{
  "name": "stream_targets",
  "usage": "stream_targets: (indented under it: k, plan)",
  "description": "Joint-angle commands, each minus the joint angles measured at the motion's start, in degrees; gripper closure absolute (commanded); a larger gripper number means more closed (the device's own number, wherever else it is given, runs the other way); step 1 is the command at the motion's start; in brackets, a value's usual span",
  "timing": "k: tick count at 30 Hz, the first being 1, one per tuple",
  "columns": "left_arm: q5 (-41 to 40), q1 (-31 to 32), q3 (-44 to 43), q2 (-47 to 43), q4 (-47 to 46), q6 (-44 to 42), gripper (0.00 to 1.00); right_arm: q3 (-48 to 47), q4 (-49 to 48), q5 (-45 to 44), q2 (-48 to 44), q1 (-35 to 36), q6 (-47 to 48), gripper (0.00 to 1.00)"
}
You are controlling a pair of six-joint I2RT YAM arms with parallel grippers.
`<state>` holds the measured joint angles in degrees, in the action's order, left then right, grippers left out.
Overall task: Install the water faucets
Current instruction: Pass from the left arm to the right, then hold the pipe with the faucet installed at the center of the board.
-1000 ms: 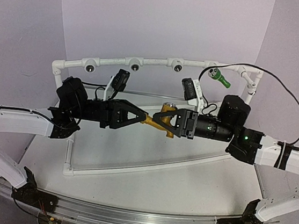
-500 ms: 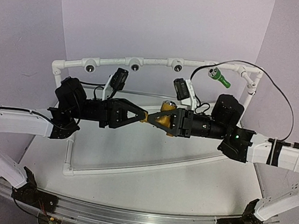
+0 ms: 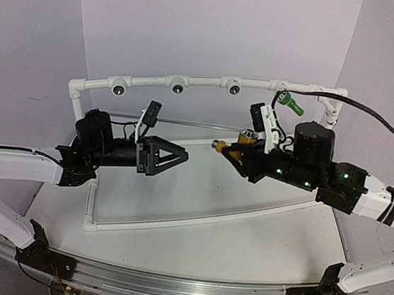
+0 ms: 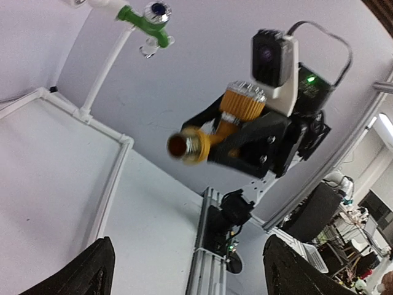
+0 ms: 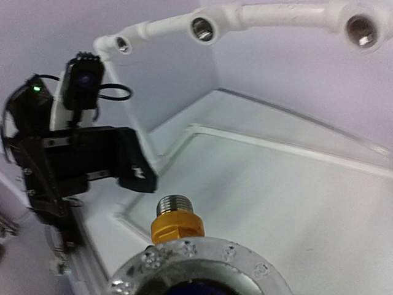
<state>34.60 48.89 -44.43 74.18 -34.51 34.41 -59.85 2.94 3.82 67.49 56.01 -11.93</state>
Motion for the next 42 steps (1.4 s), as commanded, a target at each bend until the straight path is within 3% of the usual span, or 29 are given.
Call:
stream_targets:
  k: [1,6,9,13,21,27,29,33,42]
  plan:
    - [-6.2,0.0,-1.4,2.7,11.9,-10.1,0.14,-8.9,12.8,-23.4,-0.4,0.9,24.3,1.00]
    - [-10.5,4.1,-7.2,14.1,18.1,-18.9,0.15,-18.1,12.9,-38.0,5.8,2.1,42.8,1.00]
    - [-13.8,7.5,-14.5,23.6,26.3,-26.5,0.16,-17.2,2.1,-45.5,9.2,2.6,58.0,1.00]
    - [-13.0,10.3,-22.2,32.5,30.4,-32.5,0.16,-13.9,-15.0,-46.4,12.4,2.4,75.4,1.00]
    - [-22.0,15.3,-28.0,44.0,36.0,-43.8,0.17,-7.9,-41.9,-45.0,19.2,0.0,101.1,1.00]
    - [-29.2,15.1,-28.9,49.0,35.3,-45.1,0.30,-6.0,-54.3,-43.4,22.8,-0.8,112.5,1.00]
    - [-29.5,14.9,-29.0,50.2,34.8,-45.1,0.36,-6.3,-54.1,-42.8,22.8,-1.2,112.0,1.00]
    - [-29.0,14.3,-28.8,50.3,34.8,-44.7,0.59,-7.8,-52.6,-41.8,23.6,-2.4,111.5,1.00]
    - [-29.4,14.1,-28.6,50.3,34.8,-45.9,0.92,-9.6,-50.3,-40.5,24.7,-2.7,108.9,1.00]
